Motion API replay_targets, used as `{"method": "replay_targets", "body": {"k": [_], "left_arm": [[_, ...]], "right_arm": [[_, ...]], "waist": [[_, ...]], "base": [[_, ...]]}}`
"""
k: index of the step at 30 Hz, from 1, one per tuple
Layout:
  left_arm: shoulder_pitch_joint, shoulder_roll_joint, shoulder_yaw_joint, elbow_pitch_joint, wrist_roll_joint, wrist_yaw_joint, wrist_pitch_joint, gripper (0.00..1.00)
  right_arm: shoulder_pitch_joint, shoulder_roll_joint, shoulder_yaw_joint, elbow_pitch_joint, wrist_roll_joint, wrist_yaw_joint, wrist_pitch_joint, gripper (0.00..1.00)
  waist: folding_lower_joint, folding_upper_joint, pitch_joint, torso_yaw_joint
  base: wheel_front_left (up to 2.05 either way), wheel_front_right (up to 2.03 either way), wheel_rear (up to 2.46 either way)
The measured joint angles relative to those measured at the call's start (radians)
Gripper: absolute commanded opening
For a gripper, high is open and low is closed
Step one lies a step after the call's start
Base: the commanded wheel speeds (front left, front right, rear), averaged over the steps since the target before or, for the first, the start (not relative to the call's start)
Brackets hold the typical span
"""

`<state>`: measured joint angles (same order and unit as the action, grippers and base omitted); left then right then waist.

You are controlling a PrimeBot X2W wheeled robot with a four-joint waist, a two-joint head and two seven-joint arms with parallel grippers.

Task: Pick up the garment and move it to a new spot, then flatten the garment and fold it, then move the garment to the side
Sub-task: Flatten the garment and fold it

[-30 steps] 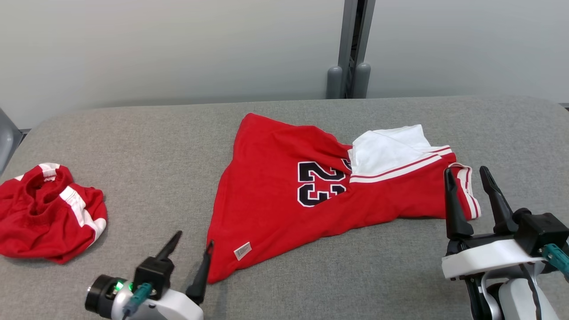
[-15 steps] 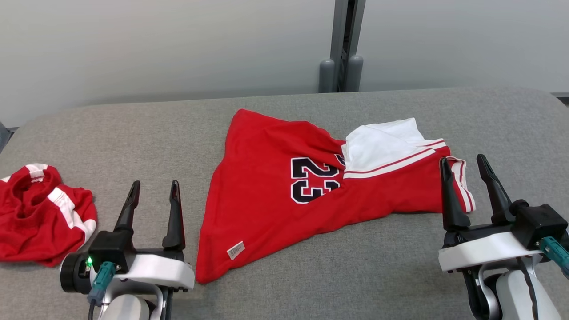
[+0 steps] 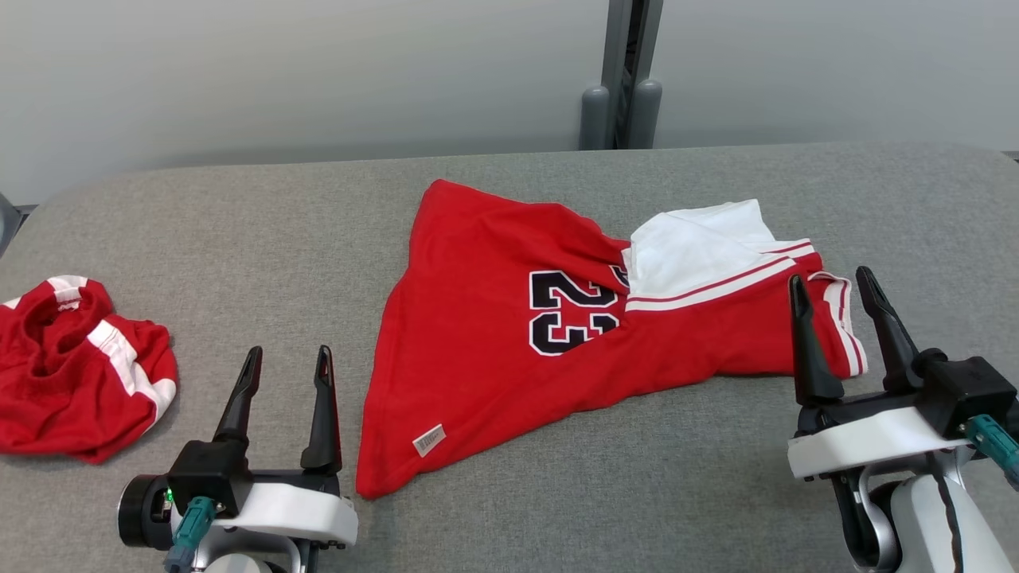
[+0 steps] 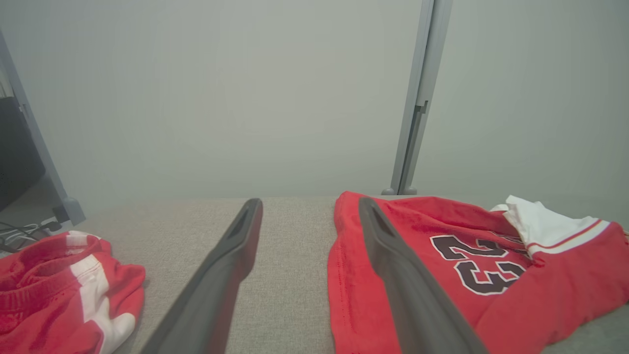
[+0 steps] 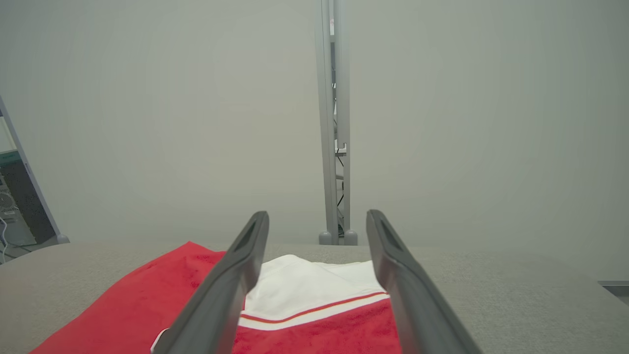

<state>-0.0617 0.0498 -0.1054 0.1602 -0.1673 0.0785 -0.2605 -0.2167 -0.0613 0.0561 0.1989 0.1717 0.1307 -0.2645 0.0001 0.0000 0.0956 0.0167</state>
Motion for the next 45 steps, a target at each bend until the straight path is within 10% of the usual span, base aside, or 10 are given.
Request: {"method": "replay_targets", "body": {"k": [12,36,37,39,45], "left_arm": [[-0.04,-0.001,-0.109,0.009,-0.018,-0.003,-0.001,1.0],[-0.072,-0.001,-0.233,0.041,-0.077,0.037,-0.001,1.0],[-0.072,-0.001,-0.233,0.041,-0.078,0.037,-0.001,1.0],[-0.073,-0.001,-0.233,0.041,-0.078,0.039,-0.001,1.0],[-0.074,-0.001,-0.227,0.041,-0.08,0.045,-0.001,1.0]], "right_arm": [[-0.21,-0.017,0.063,0.338,-0.035,0.0,0.066,1.0],[-0.498,-0.003,-0.188,0.792,-0.29,0.0,0.151,1.0],[-0.501,0.0,-0.199,0.799,-0.305,0.0,0.152,0.82],[-0.51,0.003,-0.228,0.809,-0.322,0.0,0.15,0.07],[-0.517,0.011,-0.281,0.825,-0.352,0.0,0.12,0.0]], "waist": [[0.0,0.0,0.043,0.083],[0.0,0.0,0.118,0.286],[0.0,0.0,0.119,0.288],[0.0,0.0,0.12,0.288],[0.0,0.0,0.113,0.268]], "base": [[0.0,0.0,0.0],[0.0,0.0,0.0],[0.0,0.0,0.0],[0.0,0.0,0.0],[0.0,0.0,0.0]]}}
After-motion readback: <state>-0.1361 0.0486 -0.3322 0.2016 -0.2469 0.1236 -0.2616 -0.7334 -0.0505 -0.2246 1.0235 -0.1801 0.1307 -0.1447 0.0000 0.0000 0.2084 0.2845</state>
